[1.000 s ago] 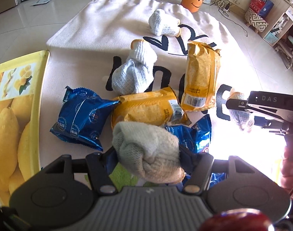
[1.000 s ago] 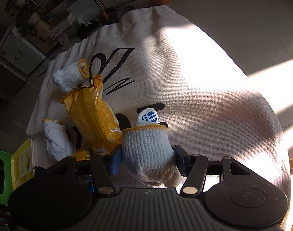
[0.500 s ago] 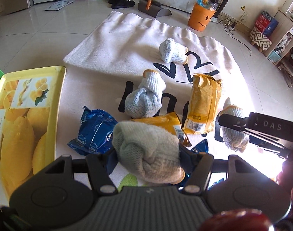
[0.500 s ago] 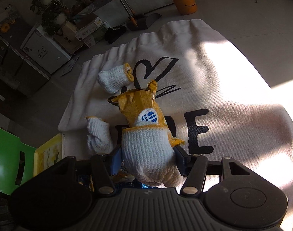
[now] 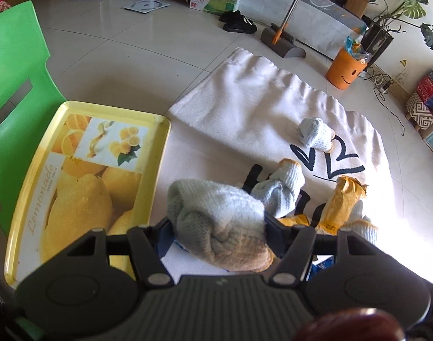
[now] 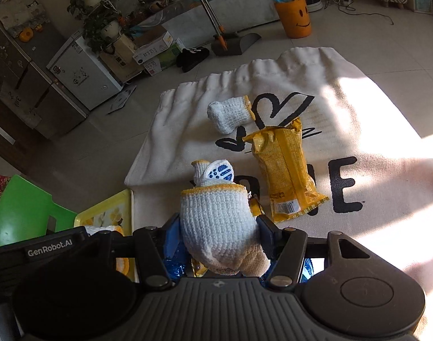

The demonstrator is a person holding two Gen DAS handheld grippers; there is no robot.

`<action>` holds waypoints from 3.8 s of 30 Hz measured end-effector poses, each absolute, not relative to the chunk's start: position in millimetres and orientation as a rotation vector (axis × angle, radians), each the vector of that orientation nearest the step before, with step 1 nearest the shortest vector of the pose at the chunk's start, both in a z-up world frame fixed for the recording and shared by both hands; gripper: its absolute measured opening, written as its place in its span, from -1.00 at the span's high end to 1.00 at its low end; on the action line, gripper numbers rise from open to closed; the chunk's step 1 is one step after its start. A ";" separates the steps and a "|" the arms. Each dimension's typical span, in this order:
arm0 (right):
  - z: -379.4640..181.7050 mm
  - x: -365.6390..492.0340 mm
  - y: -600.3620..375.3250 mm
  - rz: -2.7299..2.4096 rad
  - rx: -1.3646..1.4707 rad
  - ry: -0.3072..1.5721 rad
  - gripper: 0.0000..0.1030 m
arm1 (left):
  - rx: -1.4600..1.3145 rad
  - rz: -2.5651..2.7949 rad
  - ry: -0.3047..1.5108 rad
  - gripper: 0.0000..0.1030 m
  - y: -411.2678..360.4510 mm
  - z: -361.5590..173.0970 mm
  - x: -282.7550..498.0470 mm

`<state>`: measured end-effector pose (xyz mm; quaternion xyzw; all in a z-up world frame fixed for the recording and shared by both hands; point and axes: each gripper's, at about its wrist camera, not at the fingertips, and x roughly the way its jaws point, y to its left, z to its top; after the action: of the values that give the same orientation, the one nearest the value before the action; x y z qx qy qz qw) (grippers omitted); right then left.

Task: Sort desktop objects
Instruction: 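Carry both held gloves up and over to the yellow lemonade tray, then open both tools to drop the gloves onto the yellow tray, then withdraw both tools from the tray back toward the mat, then move left tool over blue foil packet while right tool nears yellow packet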

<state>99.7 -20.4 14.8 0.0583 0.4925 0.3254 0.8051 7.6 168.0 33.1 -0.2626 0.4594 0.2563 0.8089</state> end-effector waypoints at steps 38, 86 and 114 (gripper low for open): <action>-76.0 24.6 161.5 1.133 0.041 1.309 -0.11 | -0.796 1.037 1.035 -0.22 307.7 16.4 -59.7; -11.6 108.8 15.5 0.813 0.073 1.155 -0.35 | -0.586 0.639 0.996 -0.68 213.2 18.2 10.0; -11.7 144.5 -70.0 0.691 0.219 1.193 -0.36 | -0.490 0.578 1.163 -0.85 173.0 -78.2 87.9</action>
<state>144.5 -70.0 -11.7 0.1009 0.5491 0.3180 0.7663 87.9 173.0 -78.2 -0.2260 0.5358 0.2665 0.7687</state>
